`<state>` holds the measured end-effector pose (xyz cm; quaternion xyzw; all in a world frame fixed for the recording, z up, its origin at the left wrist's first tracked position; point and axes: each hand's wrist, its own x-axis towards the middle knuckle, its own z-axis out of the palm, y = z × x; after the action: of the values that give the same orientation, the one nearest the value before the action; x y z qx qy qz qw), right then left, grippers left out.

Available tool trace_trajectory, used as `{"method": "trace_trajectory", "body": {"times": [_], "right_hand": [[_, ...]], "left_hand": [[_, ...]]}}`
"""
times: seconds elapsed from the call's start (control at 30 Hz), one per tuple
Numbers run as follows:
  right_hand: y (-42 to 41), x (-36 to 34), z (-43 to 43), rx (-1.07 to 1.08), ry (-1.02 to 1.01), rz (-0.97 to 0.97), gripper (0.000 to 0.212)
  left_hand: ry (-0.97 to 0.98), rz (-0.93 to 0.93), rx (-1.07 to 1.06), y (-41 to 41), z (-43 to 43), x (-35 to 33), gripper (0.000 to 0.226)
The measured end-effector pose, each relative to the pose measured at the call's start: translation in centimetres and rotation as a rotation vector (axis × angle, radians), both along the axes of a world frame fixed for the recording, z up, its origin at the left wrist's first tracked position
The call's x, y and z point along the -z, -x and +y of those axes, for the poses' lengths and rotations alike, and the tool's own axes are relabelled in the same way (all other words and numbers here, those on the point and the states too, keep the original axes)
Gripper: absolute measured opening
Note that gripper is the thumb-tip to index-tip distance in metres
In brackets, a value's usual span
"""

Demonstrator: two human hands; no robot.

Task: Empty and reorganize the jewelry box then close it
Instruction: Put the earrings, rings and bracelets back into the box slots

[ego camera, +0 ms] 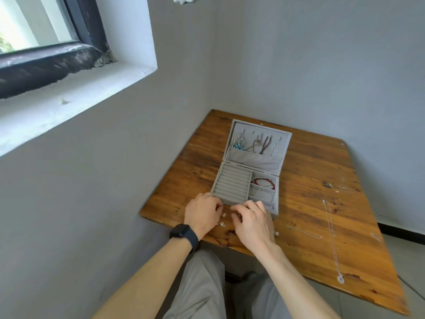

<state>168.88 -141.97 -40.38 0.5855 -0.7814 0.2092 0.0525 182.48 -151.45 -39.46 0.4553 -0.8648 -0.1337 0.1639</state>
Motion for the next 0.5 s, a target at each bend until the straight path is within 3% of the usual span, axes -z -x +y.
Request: {"method": "trace_trajectory", "body": {"times": [0.33,0.5], "right_hand": [[-0.7,0.0,-1.9,-0.047,-0.063,0.122,0.017],[-0.7,-0.3,-1.5,-0.099,-0.083,0.096,0.011]], "left_hand": [[-0.322,0.469,-0.130,-4.9,-1.8,-0.4,0.007],[-0.410,0.676,-0.207,-5.8,-2.2,0.3,0.006]]}}
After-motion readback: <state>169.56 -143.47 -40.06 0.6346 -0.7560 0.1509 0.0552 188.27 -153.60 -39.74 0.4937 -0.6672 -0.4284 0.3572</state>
